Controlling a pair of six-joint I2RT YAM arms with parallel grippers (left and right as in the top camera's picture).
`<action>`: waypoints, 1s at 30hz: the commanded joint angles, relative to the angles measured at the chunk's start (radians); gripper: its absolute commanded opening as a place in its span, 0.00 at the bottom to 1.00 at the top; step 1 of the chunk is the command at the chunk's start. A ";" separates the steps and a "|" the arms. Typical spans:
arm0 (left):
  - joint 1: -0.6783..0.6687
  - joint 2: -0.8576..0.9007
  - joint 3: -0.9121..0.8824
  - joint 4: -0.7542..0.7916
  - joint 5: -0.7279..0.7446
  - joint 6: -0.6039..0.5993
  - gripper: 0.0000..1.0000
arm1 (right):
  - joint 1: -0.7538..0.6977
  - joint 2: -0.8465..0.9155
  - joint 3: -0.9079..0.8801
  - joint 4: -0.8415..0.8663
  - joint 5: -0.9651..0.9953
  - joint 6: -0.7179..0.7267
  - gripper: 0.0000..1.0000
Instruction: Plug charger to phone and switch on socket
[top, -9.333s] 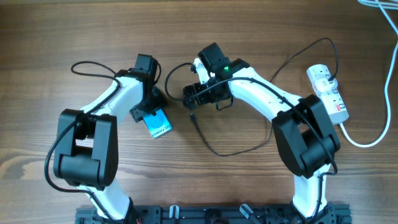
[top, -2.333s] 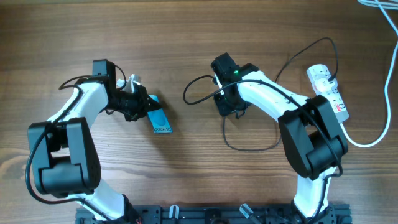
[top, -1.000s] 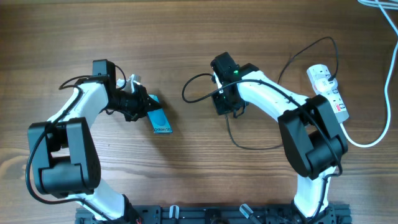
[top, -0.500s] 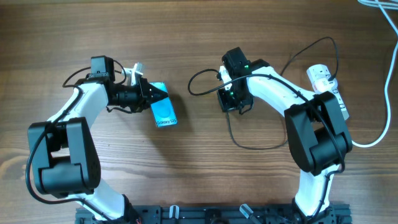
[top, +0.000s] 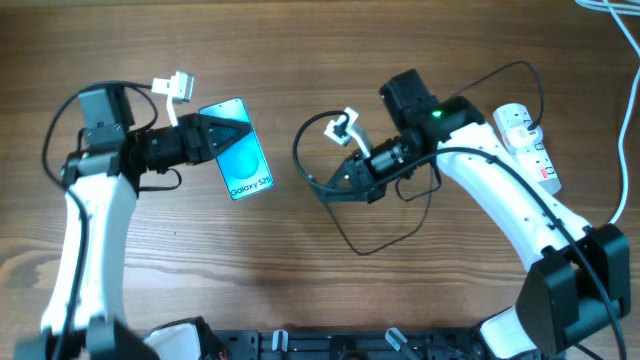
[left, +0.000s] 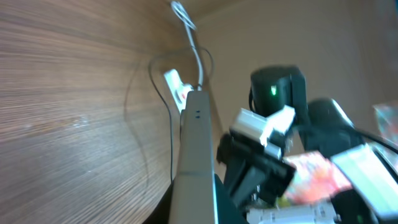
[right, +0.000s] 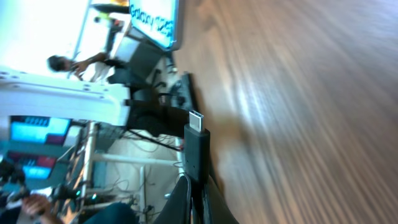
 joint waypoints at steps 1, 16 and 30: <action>0.003 -0.181 0.005 0.023 -0.221 -0.237 0.04 | 0.042 -0.001 -0.010 0.034 -0.132 -0.006 0.04; -0.129 -0.049 0.005 0.161 -0.309 -0.436 0.04 | 0.111 -0.001 -0.010 0.263 -0.148 0.315 0.04; -0.130 -0.025 0.005 0.158 -0.267 -0.376 0.04 | 0.111 -0.001 -0.010 0.246 -0.047 0.369 0.04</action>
